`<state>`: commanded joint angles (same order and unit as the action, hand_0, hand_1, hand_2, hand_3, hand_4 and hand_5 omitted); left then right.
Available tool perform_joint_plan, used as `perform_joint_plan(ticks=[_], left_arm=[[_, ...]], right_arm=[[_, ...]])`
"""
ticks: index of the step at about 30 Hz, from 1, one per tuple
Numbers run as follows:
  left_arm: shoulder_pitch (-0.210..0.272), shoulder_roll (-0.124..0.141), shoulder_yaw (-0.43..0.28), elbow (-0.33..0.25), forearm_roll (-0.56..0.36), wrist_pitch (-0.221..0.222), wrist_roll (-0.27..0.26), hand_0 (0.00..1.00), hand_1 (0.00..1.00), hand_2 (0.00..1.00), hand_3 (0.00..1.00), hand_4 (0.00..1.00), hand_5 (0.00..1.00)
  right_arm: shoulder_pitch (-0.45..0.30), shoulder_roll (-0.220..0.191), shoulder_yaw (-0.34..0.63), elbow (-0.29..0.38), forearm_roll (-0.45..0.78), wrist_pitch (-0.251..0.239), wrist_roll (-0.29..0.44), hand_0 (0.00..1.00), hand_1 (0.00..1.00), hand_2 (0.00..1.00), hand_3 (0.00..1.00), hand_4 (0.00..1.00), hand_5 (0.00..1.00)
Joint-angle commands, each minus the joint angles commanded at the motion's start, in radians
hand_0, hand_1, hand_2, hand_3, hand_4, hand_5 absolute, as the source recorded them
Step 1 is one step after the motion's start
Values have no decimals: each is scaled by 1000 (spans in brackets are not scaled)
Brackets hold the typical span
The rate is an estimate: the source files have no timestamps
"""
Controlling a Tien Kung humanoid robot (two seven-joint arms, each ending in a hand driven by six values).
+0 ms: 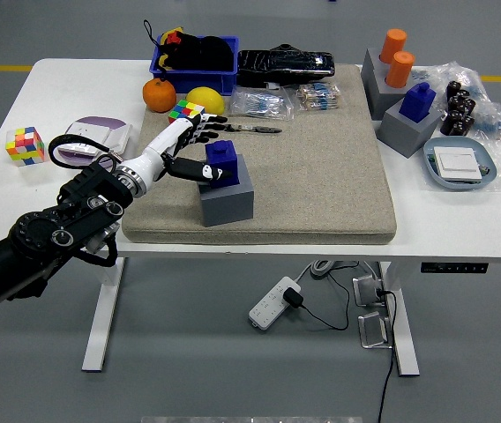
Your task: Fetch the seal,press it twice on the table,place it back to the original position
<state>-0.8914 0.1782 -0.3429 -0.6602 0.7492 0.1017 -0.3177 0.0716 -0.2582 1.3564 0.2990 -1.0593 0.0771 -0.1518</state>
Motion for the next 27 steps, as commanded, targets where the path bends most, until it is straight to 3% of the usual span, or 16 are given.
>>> perform_joint_plan(ticks=[4,5,10,11,22,27], left_arm=[[1,1,-1,-1,8,-17,4,908,973,974,927,998,138],[1,1,-1,0,10,-20,5,975,998,998,998,998,311],[5,16,-10,6,11,-26,5,975,998,998,998,998,311],[6,21,-12,6,10,-27,5,995,998,998,998,998,392],[23,125,-34,46,-14,5,-57,993,998,998,998,998,456],[28,164,4,109,-26,18,-54,988,998,998,998,998,458]], right_arm=[[0,0,-3,0,2,0,0,803,707,675,682,721,497],[1,0,-4,0,2,0,0,803,707,675,682,721,497],[3,-3,-5,0,1,0,0,803,707,675,682,721,497],[3,-4,-5,0,1,0,-1,804,707,675,681,721,497],[-2,-6,4,-3,-5,3,-1,804,707,675,681,720,497],[3,-8,2,0,-3,-1,1,804,707,675,682,721,497]])
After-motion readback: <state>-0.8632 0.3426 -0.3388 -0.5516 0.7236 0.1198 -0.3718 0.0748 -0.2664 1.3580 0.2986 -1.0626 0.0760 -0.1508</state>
